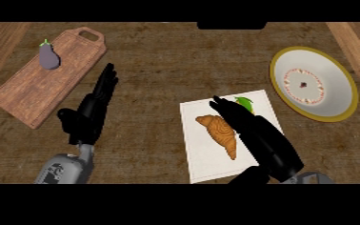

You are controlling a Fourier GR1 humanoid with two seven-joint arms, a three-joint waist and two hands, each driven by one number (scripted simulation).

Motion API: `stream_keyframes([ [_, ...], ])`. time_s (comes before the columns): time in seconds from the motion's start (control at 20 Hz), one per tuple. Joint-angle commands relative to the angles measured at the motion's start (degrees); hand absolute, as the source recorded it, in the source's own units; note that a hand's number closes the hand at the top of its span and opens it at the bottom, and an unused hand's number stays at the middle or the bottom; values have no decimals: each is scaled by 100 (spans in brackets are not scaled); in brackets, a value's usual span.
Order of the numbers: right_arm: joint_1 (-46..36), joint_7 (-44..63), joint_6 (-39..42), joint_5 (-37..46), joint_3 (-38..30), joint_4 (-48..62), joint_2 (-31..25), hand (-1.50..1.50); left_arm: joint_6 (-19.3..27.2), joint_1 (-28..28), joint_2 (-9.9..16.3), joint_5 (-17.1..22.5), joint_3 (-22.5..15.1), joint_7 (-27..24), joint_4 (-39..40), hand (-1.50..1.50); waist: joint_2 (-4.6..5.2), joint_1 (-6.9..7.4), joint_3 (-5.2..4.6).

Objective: Pick the croissant from the placemat and place it in the bowl

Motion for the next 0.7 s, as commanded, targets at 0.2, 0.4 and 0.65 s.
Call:
stream_keyframes([
  [0.2,533,-881,377,9,-522,242,85,-150,-219,77,94,-157,190,823,-886,0,-9,2,3],
  [0.4,586,-1442,593,-377,-935,421,226,-150,-373,83,-64,-154,430,258,-319,0,0,-6,2],
  [0.65,804,-902,778,-150,-670,-142,760,-150,-157,102,-539,-649,239,-90,84,0,-4,-24,0],
])
